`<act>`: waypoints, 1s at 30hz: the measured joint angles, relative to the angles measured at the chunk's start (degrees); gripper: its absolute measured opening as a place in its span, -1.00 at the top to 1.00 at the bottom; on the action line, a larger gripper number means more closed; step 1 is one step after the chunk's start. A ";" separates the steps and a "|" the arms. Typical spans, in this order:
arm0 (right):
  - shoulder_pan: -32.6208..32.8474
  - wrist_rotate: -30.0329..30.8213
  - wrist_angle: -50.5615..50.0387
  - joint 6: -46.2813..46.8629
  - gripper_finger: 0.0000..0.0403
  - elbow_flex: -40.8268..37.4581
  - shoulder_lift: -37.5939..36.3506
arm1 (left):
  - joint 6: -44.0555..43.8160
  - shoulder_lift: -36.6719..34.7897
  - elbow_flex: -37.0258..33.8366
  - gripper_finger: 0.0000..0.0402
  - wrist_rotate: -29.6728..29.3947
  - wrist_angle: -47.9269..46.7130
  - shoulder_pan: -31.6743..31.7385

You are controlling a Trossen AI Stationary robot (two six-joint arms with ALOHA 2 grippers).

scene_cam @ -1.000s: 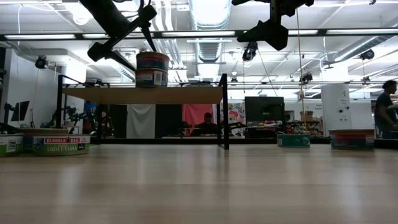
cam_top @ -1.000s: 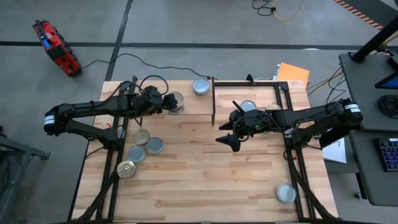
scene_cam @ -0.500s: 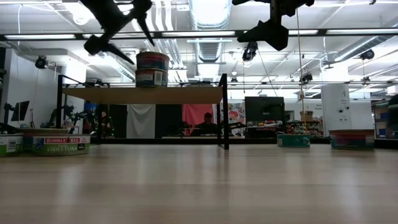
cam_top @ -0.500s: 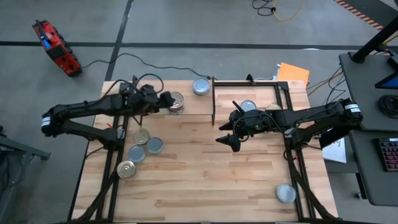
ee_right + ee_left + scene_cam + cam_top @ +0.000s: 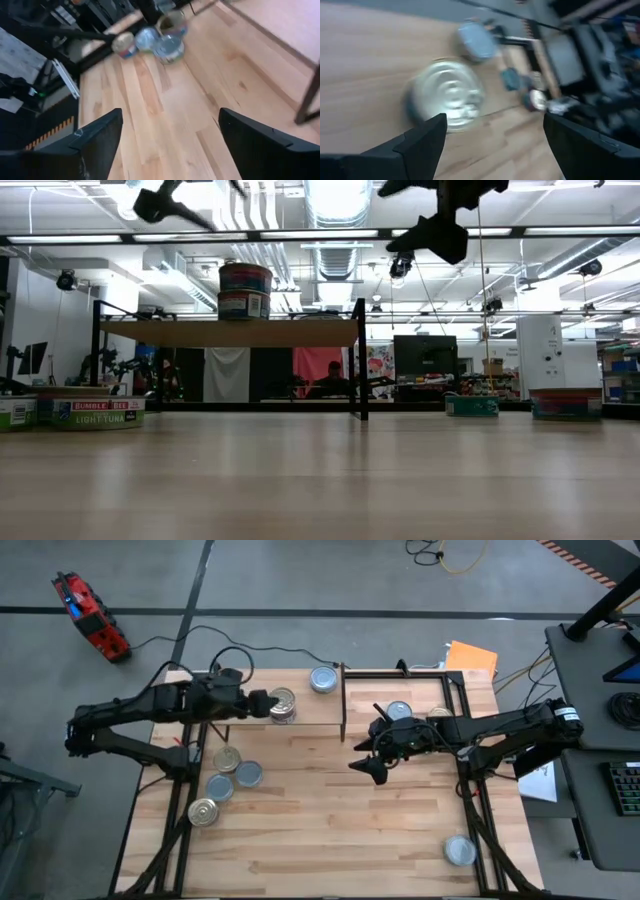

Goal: Stack canned seafood by type on shelf
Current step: Stack the green tuna can on top of the green tuna can on the shelf

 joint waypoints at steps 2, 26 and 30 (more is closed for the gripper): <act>0.00 0.06 -2.38 1.12 -0.51 0.00 0.00 | 2.93 0.06 0.66 -0.57 -0.16 1.71 -2.04; 2.01 -11.84 -47.08 17.76 0.92 0.02 -1.04 | 0.33 5.54 -1.19 -0.31 -2.96 2.86 -22.64; 5.67 -19.13 -51.03 19.46 0.94 0.02 -1.27 | -0.08 6.04 -1.19 -0.04 2.02 0.30 -25.03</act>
